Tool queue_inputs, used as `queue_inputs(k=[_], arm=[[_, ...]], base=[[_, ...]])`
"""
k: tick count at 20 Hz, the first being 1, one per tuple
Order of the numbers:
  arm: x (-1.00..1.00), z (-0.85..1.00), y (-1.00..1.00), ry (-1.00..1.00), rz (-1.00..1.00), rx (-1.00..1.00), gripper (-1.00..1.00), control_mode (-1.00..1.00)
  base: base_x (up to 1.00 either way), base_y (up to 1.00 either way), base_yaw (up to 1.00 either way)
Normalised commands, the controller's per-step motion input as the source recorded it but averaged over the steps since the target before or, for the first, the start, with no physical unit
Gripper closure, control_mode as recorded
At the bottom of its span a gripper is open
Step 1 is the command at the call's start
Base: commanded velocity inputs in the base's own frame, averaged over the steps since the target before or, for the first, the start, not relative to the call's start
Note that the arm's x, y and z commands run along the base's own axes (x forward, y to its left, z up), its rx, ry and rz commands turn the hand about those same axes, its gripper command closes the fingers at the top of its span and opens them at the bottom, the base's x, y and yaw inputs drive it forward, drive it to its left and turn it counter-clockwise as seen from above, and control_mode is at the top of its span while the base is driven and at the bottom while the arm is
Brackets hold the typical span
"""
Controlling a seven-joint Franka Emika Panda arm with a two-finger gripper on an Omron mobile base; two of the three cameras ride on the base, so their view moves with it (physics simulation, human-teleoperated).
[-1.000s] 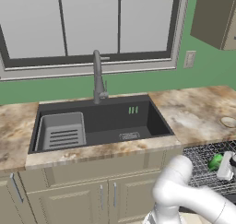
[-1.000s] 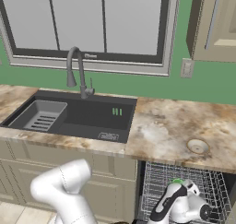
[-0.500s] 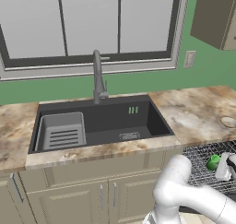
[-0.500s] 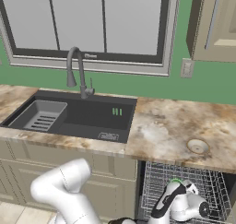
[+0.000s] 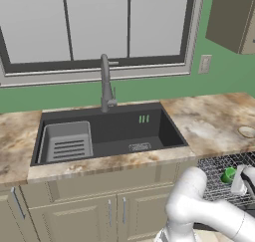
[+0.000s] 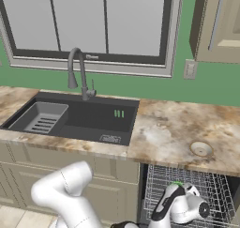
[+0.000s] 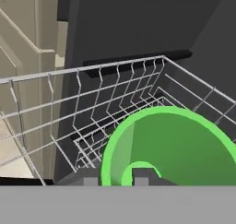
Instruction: Pick up the cup and bowl from the counter, place them in the dishwasher, and close the dishwasher door.
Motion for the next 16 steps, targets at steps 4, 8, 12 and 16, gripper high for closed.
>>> queue_inputs(k=[4,8,12,16], arm=[[-0.11,0.03,0.00,-0.03,0.00,0.00,-1.00,-1.00],[-0.22,0.38,-0.01,-0.10,0.00,0.00,-1.00,-1.00],[-0.29,0.55,-0.01,-0.12,0.00,0.00,-1.00,-1.00],[-0.29,0.39,0.00,-0.09,0.00,0.00,-1.00,-1.00]], base=[[0.00,0.00,0.00],[0.00,0.00,0.00],[0.00,0.00,0.00],[0.00,0.00,0.00]])
